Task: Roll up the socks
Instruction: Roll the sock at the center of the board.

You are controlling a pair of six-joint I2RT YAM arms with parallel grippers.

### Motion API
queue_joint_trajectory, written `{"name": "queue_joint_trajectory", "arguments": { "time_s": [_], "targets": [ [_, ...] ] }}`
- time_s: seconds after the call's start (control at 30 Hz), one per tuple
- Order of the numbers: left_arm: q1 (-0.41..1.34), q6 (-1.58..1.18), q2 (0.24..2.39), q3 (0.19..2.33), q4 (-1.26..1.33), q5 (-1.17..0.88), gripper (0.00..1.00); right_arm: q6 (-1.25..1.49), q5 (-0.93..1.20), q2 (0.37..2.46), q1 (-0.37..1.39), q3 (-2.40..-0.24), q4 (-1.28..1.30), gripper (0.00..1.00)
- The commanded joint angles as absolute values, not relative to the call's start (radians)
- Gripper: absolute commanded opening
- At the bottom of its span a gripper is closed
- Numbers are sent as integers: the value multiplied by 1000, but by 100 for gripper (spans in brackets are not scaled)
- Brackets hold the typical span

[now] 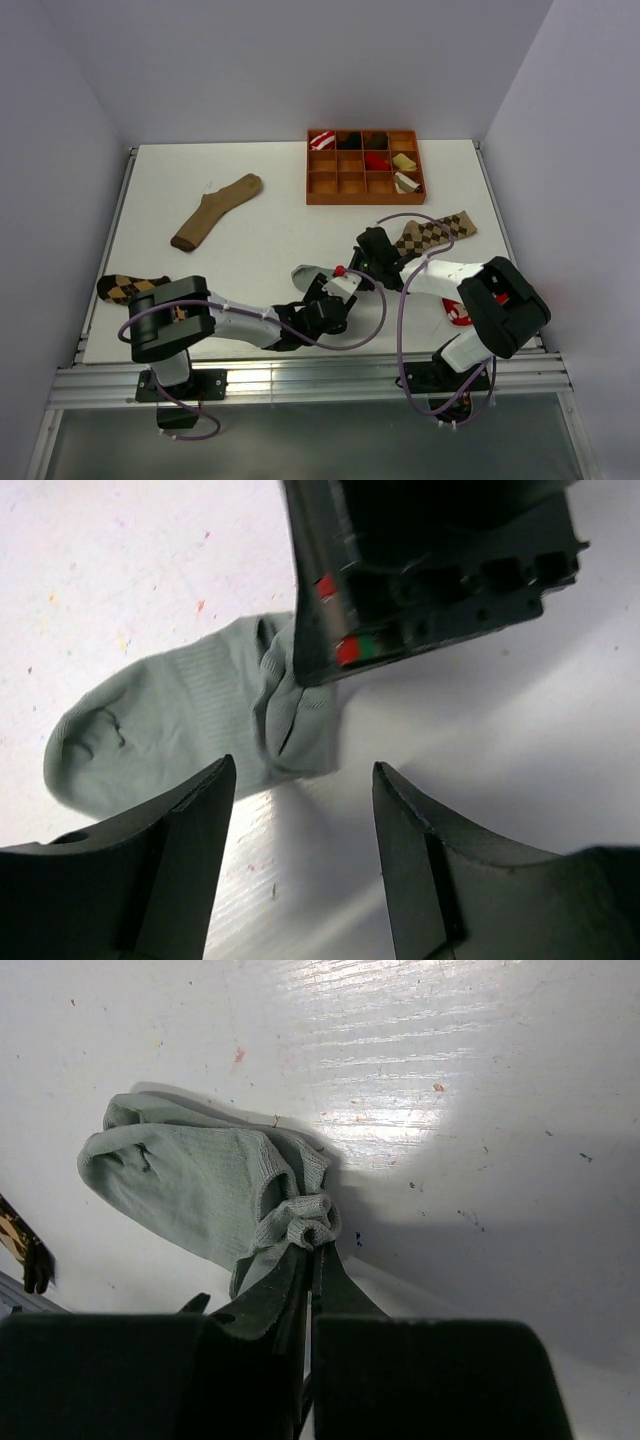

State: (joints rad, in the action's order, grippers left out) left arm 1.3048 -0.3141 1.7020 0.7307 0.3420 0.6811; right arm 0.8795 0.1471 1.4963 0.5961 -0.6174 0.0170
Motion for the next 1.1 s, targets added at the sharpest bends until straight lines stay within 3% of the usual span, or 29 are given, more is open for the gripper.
{"name": "queue_joint_trajectory", "arguments": {
  "time_s": [0.0, 0.6, 0.8, 1.07],
  "targets": [
    [1316, -224, 1741, 791, 414, 747, 62, 870, 140, 1505, 606, -650, 57, 0],
    [1316, -285, 1934, 885, 270, 811, 50, 870, 163, 1517, 606, -646, 46, 0],
    [1293, -403, 1944, 891, 157, 775, 36, 868, 172, 1503, 606, -638, 40, 0],
    [1262, -488, 1901, 845, 138, 692, 8, 882, 202, 1483, 606, -615, -27, 0]
  ]
}}
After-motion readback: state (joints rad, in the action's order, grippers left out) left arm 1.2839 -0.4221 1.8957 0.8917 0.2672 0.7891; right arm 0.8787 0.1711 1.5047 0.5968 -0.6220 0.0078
